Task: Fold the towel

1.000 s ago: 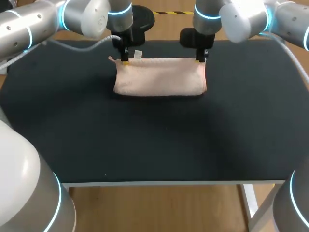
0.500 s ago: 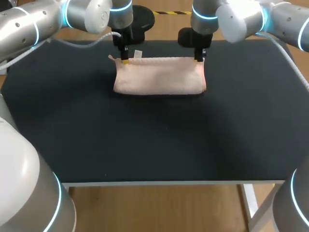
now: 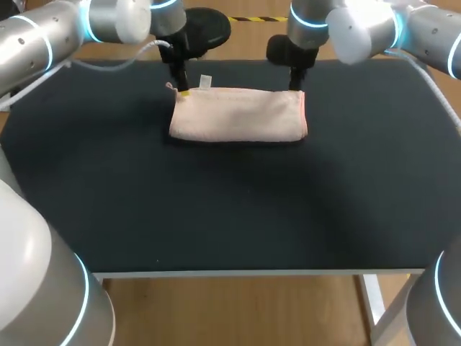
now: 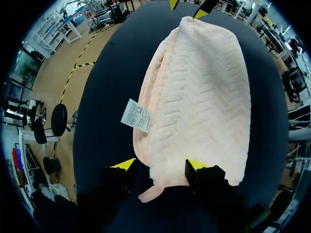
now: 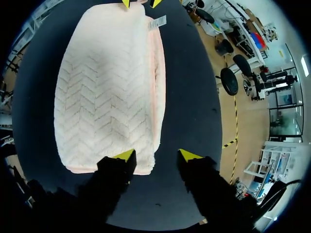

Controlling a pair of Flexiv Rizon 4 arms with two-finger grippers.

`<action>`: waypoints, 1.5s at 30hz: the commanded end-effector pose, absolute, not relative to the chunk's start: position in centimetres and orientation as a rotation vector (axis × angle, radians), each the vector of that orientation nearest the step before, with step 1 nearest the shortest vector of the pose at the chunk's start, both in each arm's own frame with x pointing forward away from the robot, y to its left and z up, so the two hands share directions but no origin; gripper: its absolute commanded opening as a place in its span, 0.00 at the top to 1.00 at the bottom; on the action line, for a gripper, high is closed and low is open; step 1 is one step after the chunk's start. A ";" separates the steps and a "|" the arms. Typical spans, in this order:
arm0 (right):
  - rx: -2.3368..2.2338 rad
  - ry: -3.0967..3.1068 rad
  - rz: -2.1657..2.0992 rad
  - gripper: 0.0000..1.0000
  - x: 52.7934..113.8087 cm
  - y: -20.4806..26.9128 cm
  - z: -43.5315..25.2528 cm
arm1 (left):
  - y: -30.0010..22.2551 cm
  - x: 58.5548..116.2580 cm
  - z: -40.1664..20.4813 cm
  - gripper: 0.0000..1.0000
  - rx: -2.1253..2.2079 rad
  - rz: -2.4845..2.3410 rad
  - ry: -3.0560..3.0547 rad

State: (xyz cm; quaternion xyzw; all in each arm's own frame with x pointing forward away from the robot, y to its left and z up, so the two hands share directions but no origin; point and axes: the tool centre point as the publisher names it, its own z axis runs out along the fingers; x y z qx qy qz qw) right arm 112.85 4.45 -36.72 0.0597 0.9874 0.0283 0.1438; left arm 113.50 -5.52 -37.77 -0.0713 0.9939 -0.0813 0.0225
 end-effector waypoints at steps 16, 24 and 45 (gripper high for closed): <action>0.142 2.810 0.174 0.00 109.5 4.6 -34.1 | -0.8 106.1 -33.1 0.00 -0.040 -1.115 2.902; 0.156 2.820 0.174 0.00 108.5 4.3 -34.6 | 1.1 105.0 -33.4 0.00 -0.053 -1.266 2.896; 0.016 2.827 0.074 0.00 106.7 4.2 -33.9 | 1.5 104.1 -33.8 0.00 -0.011 -1.282 2.923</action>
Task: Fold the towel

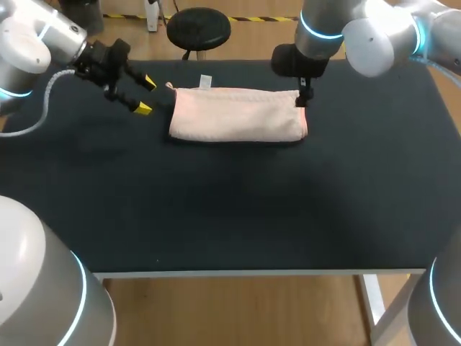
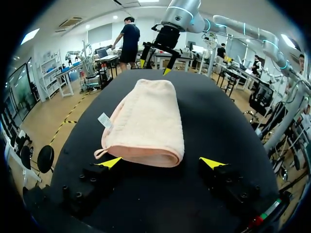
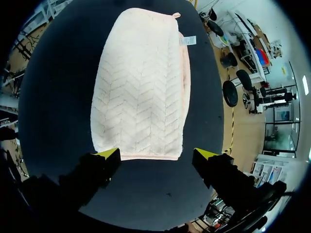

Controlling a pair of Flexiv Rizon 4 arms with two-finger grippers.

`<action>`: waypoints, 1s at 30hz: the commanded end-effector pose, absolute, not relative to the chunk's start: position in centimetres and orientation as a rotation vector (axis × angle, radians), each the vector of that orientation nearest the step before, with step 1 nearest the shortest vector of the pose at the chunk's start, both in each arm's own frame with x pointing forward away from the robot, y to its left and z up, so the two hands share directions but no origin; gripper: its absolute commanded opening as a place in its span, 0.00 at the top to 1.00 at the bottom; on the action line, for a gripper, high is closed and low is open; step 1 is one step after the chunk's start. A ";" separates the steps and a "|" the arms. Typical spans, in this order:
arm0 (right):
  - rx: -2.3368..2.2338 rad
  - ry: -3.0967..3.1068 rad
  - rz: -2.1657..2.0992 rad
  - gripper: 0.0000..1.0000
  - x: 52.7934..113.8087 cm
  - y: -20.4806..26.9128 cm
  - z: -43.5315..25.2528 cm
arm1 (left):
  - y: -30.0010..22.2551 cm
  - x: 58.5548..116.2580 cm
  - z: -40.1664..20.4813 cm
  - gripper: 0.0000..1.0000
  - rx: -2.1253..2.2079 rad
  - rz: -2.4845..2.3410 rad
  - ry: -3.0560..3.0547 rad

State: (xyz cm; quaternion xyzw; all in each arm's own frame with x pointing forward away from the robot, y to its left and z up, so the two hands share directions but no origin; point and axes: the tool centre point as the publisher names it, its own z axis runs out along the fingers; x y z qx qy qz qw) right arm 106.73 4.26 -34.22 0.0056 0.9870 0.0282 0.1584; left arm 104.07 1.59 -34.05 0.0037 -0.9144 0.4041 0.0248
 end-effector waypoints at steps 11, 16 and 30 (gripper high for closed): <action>0.016 2.827 0.074 0.00 106.7 4.2 -33.9 | 1.5 104.1 -33.8 0.00 0.010 1.242 -2.831; 0.016 2.827 0.074 0.00 106.7 4.2 -33.9 | 1.5 104.1 -33.8 0.00 0.010 1.242 -2.831; 0.390 2.792 0.418 0.00 106.1 4.0 -33.1 | 1.5 104.1 -33.8 0.00 0.010 1.242 -2.831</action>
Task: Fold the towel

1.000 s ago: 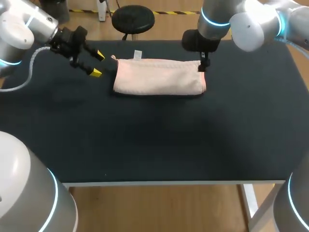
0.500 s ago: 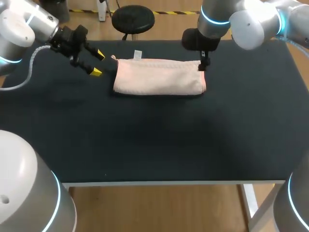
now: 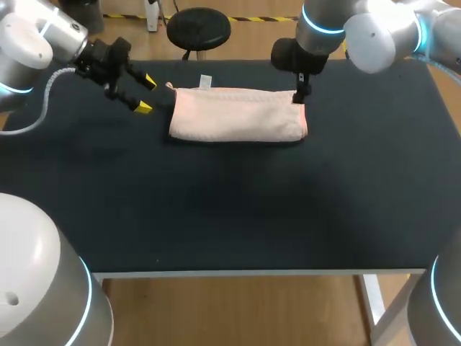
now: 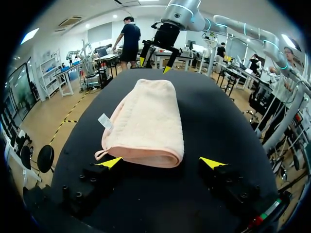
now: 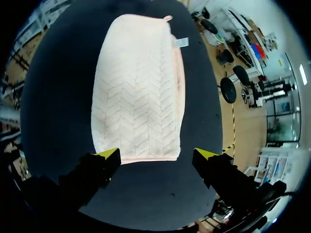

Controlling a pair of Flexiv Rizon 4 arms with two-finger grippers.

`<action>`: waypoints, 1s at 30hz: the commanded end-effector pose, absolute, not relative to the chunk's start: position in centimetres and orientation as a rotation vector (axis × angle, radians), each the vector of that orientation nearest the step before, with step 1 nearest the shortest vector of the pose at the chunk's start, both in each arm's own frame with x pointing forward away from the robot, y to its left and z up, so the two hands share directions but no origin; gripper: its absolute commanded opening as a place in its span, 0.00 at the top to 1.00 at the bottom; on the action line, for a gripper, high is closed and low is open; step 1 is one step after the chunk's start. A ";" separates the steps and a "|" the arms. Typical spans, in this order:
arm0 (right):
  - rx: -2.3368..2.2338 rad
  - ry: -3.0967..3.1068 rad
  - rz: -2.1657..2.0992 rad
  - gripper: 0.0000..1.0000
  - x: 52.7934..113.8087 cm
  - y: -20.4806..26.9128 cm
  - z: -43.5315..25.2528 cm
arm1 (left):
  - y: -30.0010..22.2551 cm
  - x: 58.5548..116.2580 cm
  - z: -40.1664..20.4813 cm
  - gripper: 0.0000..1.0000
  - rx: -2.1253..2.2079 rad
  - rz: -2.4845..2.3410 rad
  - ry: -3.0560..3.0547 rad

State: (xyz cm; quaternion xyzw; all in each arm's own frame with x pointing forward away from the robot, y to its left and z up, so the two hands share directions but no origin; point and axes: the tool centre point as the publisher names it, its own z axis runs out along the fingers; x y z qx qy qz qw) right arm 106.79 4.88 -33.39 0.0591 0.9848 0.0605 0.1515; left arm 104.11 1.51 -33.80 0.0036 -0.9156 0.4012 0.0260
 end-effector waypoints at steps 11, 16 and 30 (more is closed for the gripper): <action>1.093 2.689 0.762 0.00 103.7 1.9 -32.7 | 1.5 104.1 -33.8 0.00 0.010 1.242 -2.831; 1.349 2.648 0.931 0.00 102.8 1.5 -33.3 | 1.5 104.1 -33.8 0.00 0.010 1.242 -2.831; 1.842 2.560 1.210 0.00 104.0 1.9 -38.6 | 1.5 104.1 -33.8 0.00 0.010 1.242 -2.831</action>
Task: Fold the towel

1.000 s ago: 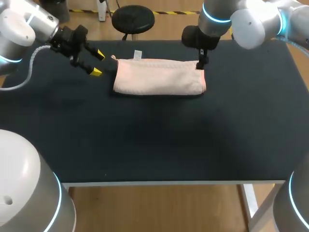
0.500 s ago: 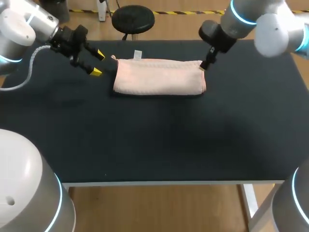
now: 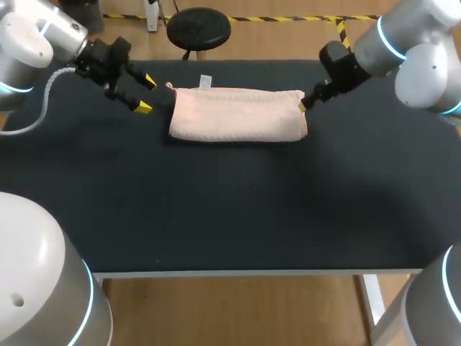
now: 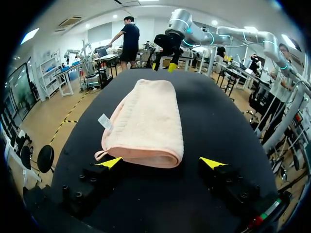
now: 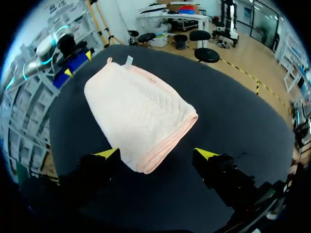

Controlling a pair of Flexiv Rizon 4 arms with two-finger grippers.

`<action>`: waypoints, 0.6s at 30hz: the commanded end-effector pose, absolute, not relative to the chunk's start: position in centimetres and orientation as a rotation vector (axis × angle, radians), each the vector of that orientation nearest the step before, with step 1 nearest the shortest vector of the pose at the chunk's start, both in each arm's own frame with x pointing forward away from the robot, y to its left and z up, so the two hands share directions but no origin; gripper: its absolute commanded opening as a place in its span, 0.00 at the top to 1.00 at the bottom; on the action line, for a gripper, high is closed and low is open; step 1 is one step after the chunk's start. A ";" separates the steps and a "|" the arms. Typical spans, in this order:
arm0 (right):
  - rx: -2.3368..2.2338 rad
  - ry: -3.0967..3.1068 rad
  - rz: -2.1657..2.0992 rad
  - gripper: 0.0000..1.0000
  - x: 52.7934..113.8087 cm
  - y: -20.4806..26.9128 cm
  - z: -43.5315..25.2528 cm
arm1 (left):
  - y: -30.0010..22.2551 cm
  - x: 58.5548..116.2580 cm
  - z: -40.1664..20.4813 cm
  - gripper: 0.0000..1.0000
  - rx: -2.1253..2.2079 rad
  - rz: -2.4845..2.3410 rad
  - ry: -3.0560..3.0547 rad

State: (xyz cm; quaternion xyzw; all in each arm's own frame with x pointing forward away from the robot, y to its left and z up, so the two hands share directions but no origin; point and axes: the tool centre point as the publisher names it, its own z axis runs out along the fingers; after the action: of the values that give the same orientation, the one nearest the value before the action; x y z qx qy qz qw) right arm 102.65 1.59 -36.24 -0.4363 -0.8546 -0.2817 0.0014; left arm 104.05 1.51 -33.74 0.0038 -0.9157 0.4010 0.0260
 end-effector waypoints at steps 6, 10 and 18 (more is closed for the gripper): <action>-1.583 -2.078 -1.048 0.00 104.3 3.2 -39.9 | 1.5 104.1 -33.8 0.00 0.010 1.242 -2.831; -1.586 -2.063 -1.046 0.00 104.3 4.0 -39.9 | 1.5 104.1 -33.8 0.00 0.010 1.242 -2.831; -1.664 -2.023 -1.007 0.00 104.7 4.2 -40.2 | 1.5 104.1 -33.8 0.00 0.010 1.242 -2.831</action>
State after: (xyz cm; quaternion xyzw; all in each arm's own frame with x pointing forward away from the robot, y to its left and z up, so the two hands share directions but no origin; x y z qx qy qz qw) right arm 104.17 3.95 -39.95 -0.5808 -0.7118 -0.3584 0.1661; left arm 104.07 1.50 -33.76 0.0037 -0.9157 0.4010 0.0262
